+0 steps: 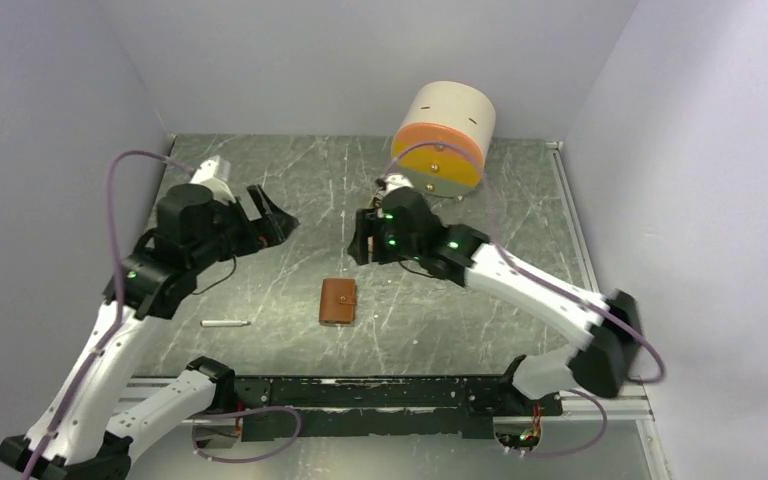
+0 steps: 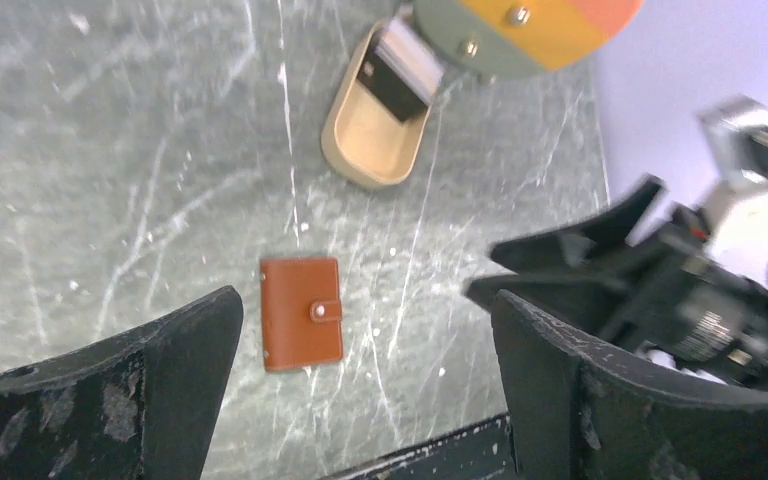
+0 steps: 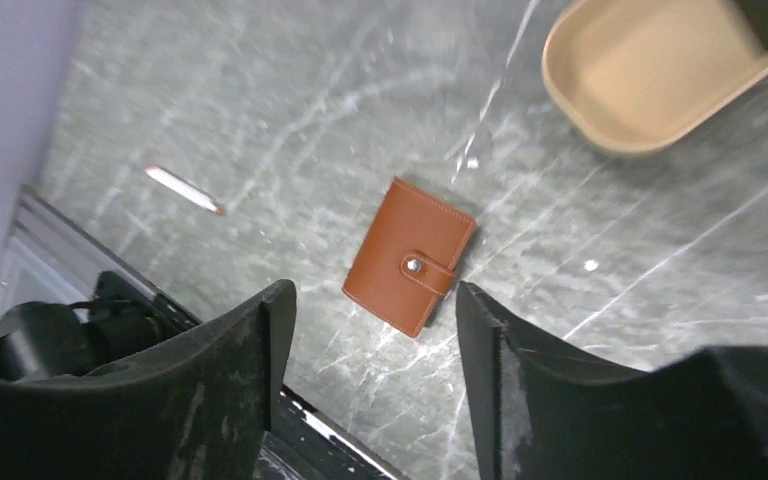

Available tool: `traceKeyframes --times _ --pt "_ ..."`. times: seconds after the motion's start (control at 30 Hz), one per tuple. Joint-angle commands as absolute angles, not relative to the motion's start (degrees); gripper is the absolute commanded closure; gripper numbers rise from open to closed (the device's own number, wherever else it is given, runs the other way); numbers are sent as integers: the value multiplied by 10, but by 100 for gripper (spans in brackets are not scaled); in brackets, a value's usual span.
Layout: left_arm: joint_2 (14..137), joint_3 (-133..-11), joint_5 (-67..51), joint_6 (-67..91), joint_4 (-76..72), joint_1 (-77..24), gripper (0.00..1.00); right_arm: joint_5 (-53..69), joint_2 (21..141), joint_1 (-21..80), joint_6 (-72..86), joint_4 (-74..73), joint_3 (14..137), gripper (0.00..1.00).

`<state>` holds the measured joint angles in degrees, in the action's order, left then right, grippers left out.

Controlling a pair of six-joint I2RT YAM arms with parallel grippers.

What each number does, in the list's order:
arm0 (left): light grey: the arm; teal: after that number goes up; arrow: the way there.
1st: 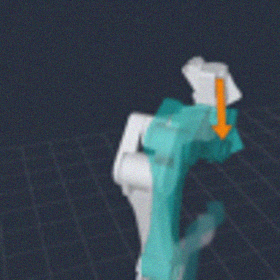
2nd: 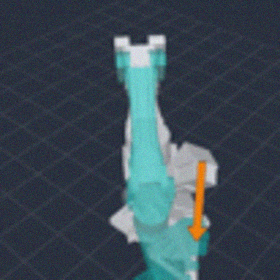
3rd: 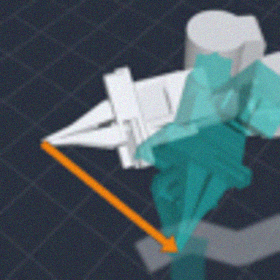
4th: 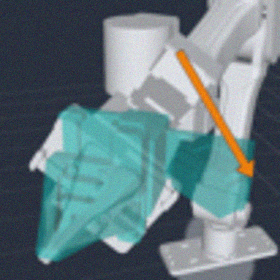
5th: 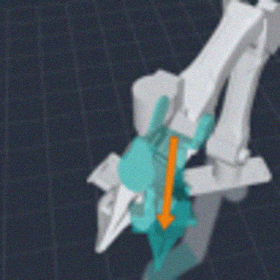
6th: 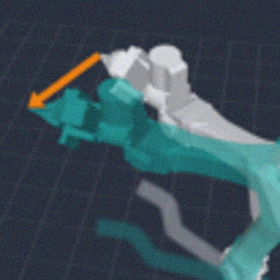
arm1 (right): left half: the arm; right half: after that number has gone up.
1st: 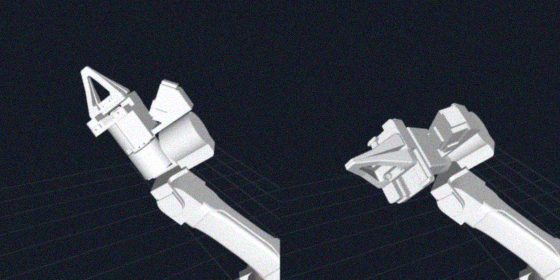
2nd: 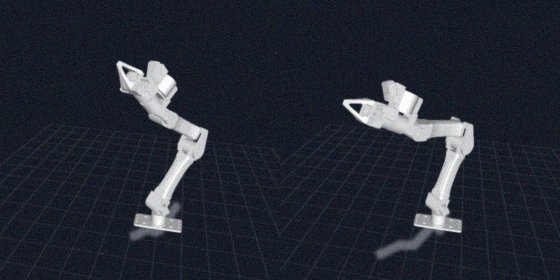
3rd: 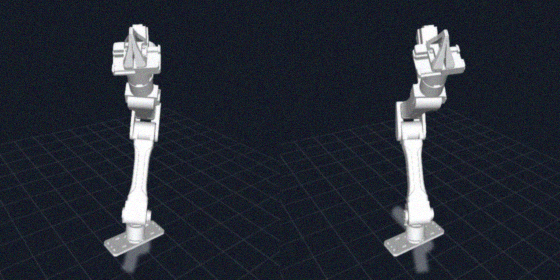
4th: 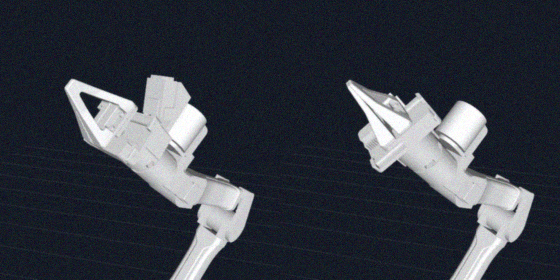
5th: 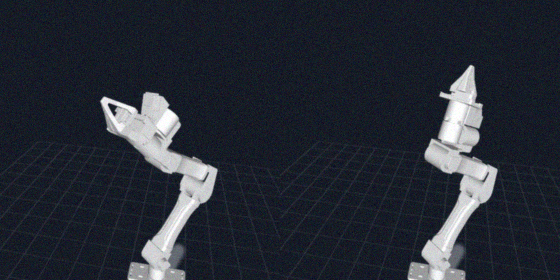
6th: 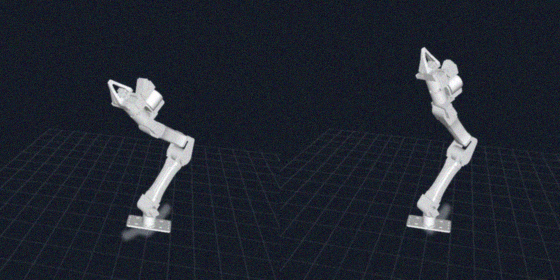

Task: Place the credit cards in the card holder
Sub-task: Reset both arms

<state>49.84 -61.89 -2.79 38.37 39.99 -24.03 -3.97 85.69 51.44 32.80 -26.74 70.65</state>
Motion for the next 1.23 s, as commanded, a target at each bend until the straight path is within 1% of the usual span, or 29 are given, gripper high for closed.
traceKeyframes --times 0.0,0.03,0.13,0.27,0.4,0.47,0.57,0.7,0.8,0.9,1.2 --pt "490 -703 45 324 517 -236 1 -119 712 516 321 -222 645 6" --pt "488 -714 44 320 523 -236 1 -133 681 516 318 -221 634 0" --pt "468 -714 34 313 513 -236 1 -188 609 515 314 -237 613 1" --pt "414 -668 -9 317 450 -236 1 -239 541 515 312 -262 596 1" --pt "358 -622 -73 307 395 -236 1 -243 496 515 327 -263 573 1" --pt "332 -599 -72 309 378 -236 1 -241 482 515 341 -259 545 1" --pt "306 -574 -65 314 366 -236 1 -232 470 515 355 -254 529 1" --pt "302 -557 -52 322 372 -236 1 -221 469 514 357 -247 522 1" --pt "305 -556 -42 324 380 -236 1 -224 470 514 367 -250 517 1" --pt "307 -556 -39 325 381 -236 1 -190 472 515 346 -236 516 1" --pt "312 -552 -36 326 384 -236 1 -166 495 515 338 -231 530 1"
